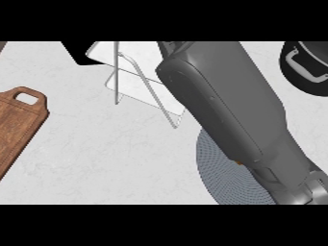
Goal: Pick the tomato from the placemat and place it in the tiered shelf
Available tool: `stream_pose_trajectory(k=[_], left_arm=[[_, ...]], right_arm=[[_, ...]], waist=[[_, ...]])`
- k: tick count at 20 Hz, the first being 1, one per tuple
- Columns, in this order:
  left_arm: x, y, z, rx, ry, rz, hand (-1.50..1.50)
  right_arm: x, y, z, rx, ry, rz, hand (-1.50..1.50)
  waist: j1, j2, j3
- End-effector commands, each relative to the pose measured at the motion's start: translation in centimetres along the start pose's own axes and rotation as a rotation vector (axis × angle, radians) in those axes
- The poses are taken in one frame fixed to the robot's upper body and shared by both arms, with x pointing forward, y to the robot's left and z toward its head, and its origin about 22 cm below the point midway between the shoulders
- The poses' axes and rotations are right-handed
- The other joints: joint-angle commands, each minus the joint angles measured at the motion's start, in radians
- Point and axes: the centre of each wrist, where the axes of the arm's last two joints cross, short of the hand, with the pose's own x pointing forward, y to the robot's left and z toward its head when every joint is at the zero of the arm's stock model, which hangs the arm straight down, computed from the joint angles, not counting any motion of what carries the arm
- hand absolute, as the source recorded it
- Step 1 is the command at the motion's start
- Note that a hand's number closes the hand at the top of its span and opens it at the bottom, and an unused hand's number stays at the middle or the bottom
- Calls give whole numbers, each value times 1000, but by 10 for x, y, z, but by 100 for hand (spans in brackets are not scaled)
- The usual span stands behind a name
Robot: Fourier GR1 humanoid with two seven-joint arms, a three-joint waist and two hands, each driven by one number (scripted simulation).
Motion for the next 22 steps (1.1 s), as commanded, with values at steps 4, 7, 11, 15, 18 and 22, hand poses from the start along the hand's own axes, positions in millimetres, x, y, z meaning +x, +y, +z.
stream_pose_trajectory(k=[4,7,11,15,18,22], left_arm=[[106,-27,-17,-153,-470,-1,0],[103,-31,-18,-158,-464,-9,0],[107,-30,-17,-164,-475,-21,0],[102,-30,-17,-150,-462,-8,0],[105,-27,-17,-140,-468,-1,0],[104,-28,-18,-152,-464,-4,0]], right_arm=[[3,2,-12,4,74,4,150],[5,2,-13,4,62,6,150],[14,-1,-17,2,59,27,150],[16,-12,-23,-26,104,-36,150],[18,-22,-26,-65,132,-140,-150],[10,-27,-32,-96,144,-253,-150]], waist=[[-22,6,-14],[-25,4,-14],[-17,7,-15],[-25,-1,-12],[-30,1,-12],[-28,5,-11]])
